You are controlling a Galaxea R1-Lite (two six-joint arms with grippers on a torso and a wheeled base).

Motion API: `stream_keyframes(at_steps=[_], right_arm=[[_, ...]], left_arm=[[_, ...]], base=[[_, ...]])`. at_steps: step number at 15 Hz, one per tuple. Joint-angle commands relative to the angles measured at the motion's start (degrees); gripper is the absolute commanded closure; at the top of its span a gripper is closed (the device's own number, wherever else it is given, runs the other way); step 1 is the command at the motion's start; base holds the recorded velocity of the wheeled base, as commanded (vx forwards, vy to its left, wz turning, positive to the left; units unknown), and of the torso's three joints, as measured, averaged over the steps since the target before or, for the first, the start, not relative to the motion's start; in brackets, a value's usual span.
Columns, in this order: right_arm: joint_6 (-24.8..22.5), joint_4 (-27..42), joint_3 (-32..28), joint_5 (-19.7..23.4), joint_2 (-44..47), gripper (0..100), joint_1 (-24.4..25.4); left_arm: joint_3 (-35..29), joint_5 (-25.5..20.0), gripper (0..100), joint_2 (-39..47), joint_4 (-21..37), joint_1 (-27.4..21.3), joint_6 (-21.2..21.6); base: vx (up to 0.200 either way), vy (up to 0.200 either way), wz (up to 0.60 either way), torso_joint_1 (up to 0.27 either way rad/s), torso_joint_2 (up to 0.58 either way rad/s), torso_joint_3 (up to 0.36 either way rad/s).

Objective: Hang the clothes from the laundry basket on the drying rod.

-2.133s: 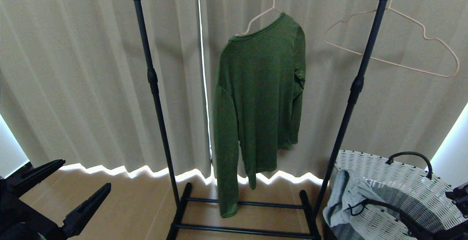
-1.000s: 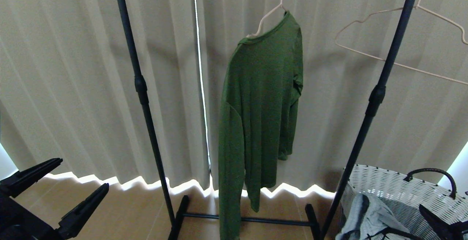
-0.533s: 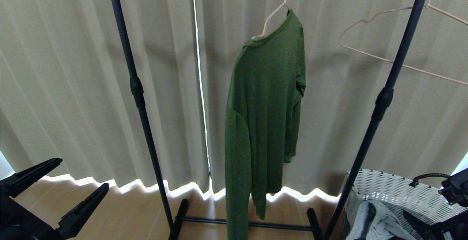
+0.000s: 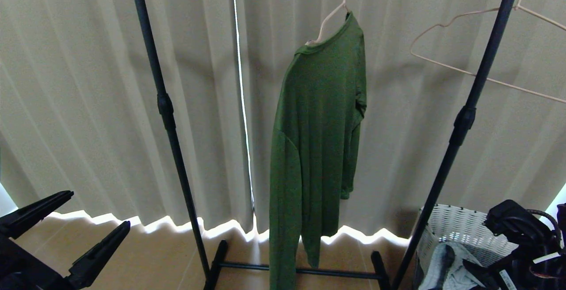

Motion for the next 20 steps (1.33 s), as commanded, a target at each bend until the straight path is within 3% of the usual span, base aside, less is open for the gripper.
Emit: stream_keyframes(at_steps=[1, 8, 11, 17, 20], right_arm=[[0.1, 0.0, -1.0, 0.0, 3.2, 0, 1.2], [0.1, -0.2, -2.9, -0.9, 10.0, 0, 1.8], [0.2, -0.2, -5.8, -5.5, 16.3, 0, 1.6], [0.1, -0.2, -10.2, -6.3, 21.3, 0, 1.5], [0.2, -0.2, -11.8, -10.5, 24.1, 0, 1.4]], left_arm=[[0.0, 0.0, 0, 0.2, 0.0, 0.0, 0.0], [0.0, 0.0, 0, -0.1, 0.0, 0.0, 0.0], [0.0, 0.0, 0, -0.5, 0.0, 0.3, 0.0], [0.0, 0.0, 0, -0.5, 0.0, 0.3, 0.0], [0.0, 0.0, 0, -0.5, 0.0, 0.3, 0.0]], base=[[0.0, 0.0, 0.0, 0.0, 0.0, 0.0], [0.0, 0.0, 0.0, 0.0, 0.0, 0.0], [0.0, 0.0, 0.0, 0.0, 0.0, 0.0], [0.0, 0.0, 0.0, 0.0, 0.0, 0.0], [0.0, 0.0, 0.0, 0.0, 0.0, 0.0]])
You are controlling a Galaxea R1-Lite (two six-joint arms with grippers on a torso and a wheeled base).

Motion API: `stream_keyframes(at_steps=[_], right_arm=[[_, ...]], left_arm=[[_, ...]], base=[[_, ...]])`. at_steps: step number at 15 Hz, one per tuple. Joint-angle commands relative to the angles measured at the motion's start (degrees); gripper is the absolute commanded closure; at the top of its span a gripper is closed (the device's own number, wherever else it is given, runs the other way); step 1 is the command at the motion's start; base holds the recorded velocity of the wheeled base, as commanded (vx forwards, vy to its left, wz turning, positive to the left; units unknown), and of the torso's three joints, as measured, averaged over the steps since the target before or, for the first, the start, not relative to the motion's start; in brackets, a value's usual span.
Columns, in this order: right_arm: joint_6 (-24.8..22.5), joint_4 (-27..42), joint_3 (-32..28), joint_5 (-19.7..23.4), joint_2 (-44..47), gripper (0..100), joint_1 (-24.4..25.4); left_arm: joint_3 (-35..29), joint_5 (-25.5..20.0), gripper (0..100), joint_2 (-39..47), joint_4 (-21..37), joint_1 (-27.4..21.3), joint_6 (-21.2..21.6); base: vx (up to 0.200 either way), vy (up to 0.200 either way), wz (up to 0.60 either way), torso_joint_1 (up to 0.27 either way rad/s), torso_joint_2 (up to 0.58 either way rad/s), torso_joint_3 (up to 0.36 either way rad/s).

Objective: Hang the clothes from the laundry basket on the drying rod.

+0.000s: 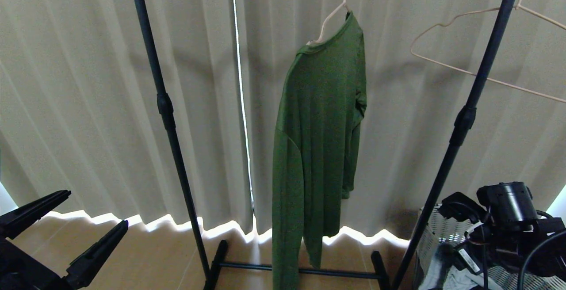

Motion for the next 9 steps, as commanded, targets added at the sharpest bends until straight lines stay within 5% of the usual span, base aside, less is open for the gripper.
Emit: stream_keyframes(at_steps=[1, 4, 5, 9], right_arm=[[0.0, 0.0, -1.3, -0.4, 2.6, 0, -0.1], [0.0, 0.0, -1.8, -0.4, 3.1, 0, -0.1], [-0.1, 0.0, -1.8, -0.4, 3.1, 100, -0.1], [0.0, 0.1, -1.5, -0.4, 3.0, 100, -0.3]], left_arm=[[0.0, 0.0, 0, 0.0, 0.0, 0.0, 0.1], [0.0, 0.0, 0, 0.0, 0.0, 0.1, 0.0], [0.0, 0.0, 0, 0.0, 0.0, 0.0, 0.0], [0.0, 0.0, 0, 0.0, 0.0, 0.0, 0.1]], base=[[0.0, 0.0, 0.0, 0.0, 0.0, 0.0], [0.0, 0.0, 0.0, 0.0, 0.0, 0.0], [0.0, 0.0, 0.0, 0.0, 0.0, 0.0], [0.0, 0.0, 0.0, 0.0, 0.0, 0.0]])
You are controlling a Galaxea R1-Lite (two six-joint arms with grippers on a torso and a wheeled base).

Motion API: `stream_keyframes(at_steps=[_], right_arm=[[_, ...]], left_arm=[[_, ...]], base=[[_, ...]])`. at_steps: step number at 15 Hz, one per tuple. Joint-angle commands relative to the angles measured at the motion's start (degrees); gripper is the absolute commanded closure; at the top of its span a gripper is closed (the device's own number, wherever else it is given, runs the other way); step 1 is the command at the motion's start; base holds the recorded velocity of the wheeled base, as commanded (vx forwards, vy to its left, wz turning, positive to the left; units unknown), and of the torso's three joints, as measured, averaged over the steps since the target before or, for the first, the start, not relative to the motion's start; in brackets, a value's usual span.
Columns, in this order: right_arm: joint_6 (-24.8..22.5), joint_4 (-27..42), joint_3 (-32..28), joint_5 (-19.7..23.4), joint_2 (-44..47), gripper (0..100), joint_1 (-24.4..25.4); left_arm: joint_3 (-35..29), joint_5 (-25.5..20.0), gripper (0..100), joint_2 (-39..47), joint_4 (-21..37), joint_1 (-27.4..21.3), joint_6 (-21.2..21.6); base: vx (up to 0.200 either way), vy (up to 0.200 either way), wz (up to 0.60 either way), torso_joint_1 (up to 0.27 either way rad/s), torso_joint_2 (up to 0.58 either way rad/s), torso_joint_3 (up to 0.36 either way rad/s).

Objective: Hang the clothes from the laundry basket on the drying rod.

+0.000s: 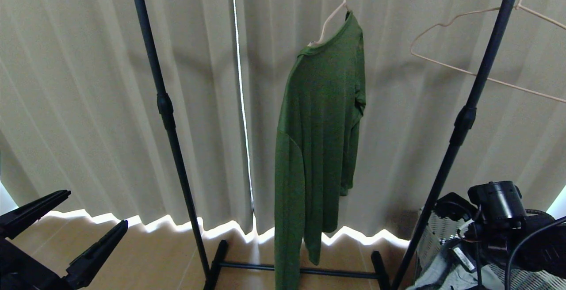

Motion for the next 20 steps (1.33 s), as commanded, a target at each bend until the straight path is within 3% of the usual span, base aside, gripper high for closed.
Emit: stream_keyframes(at_steps=[1, 6, 8, 16, 20], right_arm=[[0.1, -0.1, 0.6, 0.1, -0.7, 100, 0.0], [0.3, -0.2, 5.2, 0.9, -9.7, 100, 0.0], [0.3, 0.0, 6.3, 3.1, -15.4, 100, 0.1], [0.3, -0.1, 4.2, 8.8, -29.0, 100, 4.4], [0.3, -0.1, 2.6, 9.0, -29.8, 100, 7.3]], left_arm=[[0.0, 0.0, 0, 0.1, 0.0, 0.0, -0.1], [0.0, 0.0, 0, 0.0, 0.0, 0.0, 0.2], [0.0, 0.0, 0, 0.1, 0.0, 0.0, 0.4], [0.0, 0.0, 0, 0.0, 0.0, 0.0, 0.6], [0.0, 0.1, 0, -2.0, 0.0, 0.0, 0.5]], base=[[0.0, 0.0, 0.0, 0.0, 0.0, 0.0], [0.0, 0.0, 0.0, 0.0, 0.0, 0.0], [0.0, 0.0, 0.0, 0.0, 0.0, 0.0], [0.0, 0.0, 0.0, 0.0, 0.0, 0.0], [-0.2, 0.0, 0.0, 0.007, 0.0, 0.001]])
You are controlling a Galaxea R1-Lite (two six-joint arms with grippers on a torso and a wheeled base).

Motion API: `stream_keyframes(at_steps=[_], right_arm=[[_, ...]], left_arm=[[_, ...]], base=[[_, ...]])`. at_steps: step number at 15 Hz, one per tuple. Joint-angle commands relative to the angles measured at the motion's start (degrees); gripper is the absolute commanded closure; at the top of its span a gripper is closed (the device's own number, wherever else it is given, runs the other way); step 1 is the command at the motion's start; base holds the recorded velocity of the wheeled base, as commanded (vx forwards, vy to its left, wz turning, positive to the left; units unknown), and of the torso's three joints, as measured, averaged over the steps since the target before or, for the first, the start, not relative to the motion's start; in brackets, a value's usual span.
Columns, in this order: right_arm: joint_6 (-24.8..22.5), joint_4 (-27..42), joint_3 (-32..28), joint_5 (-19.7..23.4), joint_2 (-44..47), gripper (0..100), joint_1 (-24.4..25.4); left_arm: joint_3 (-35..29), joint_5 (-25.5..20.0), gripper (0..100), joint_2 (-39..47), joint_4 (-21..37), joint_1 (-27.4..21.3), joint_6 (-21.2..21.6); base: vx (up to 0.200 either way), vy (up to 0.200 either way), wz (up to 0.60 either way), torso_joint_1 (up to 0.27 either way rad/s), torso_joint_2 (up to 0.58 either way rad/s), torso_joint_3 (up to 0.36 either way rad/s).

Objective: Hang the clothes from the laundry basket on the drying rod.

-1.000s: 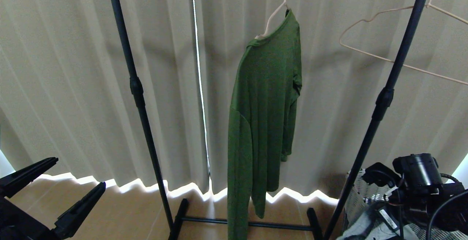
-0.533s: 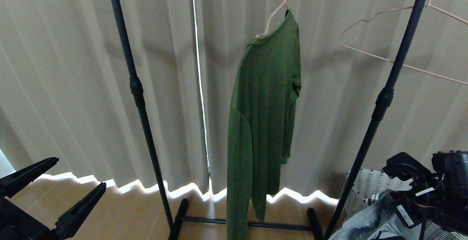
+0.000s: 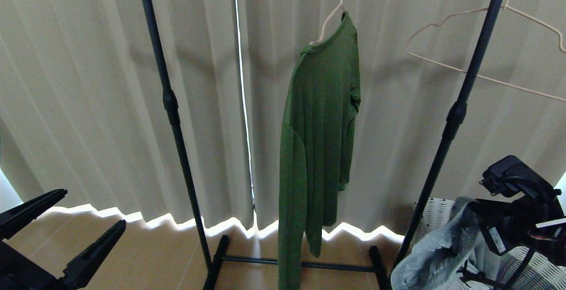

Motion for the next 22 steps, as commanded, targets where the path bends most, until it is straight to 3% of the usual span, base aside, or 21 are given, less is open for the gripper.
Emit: stream_keyframes(at_steps=[1, 6, 8, 11, 16, 18, 19, 21, 22], right_arm=[[0.0, -0.1, -0.6, 0.0, -0.3, 100, 1.2], [-0.3, 0.2, -7.7, -0.1, 1.6, 100, 3.1], [-0.4, 0.3, -10.4, -0.1, 1.5, 100, 5.4], [-0.5, 0.9, -15.8, -0.1, 1.5, 100, 8.9], [-0.3, 0.9, -23.2, 0.0, 2.8, 100, 19.2], [0.3, 0.0, -23.5, 0.1, 3.5, 100, 20.6], [2.8, -0.1, -23.6, 0.2, 3.0, 100, 22.0], [4.5, -0.1, -24.0, 0.6, 2.3, 100, 24.0], [4.5, -0.1, -24.0, 1.1, 1.6, 100, 24.9]], left_arm=[[0.0, 0.0, 0, -1.1, 0.1, 0.0, 0.0], [0.0, -0.2, 0, -1.4, 0.8, -1.1, 0.0], [0.0, -0.3, 0, -3.0, 4.7, -5.0, -0.4], [0.0, -0.5, 0, -2.9, 5.1, -11.7, -0.3], [-15.8, -0.5, 0, 7.2, 11.6, -20.0, 2.1], [-16.9, -0.5, 0, 11.2, 11.7, -21.5, 2.9], [-18.3, -0.3, 0, 16.0, 11.3, -23.7, 2.6], [-22.6, -0.1, 0, 22.5, 11.3, -28.8, -0.2], [-25.0, 0.5, 0, 25.1, 11.3, -31.8, -3.6]], base=[[-0.2, 0.0, 0.0, -0.002, 0.0, 0.002], [-0.16, 0.0, 0.0, -0.004, 0.0, 0.004], [0.0, 0.0, 0.0, 0.0, 0.0, 0.0], [0.0, 0.0, 0.0, 0.0, 0.0, 0.0], [0.0, 0.0, 0.0, 0.0, 0.0, 0.0], [0.0, 0.0, 0.0, 0.0, 0.0, 0.0], [0.0, 0.0, 0.0, 0.0, 0.0, 0.0], [0.0, 0.0, 0.0, 0.0, 0.0, 0.0], [0.0, 0.0, 0.0, 0.0, 0.0, 0.0]])
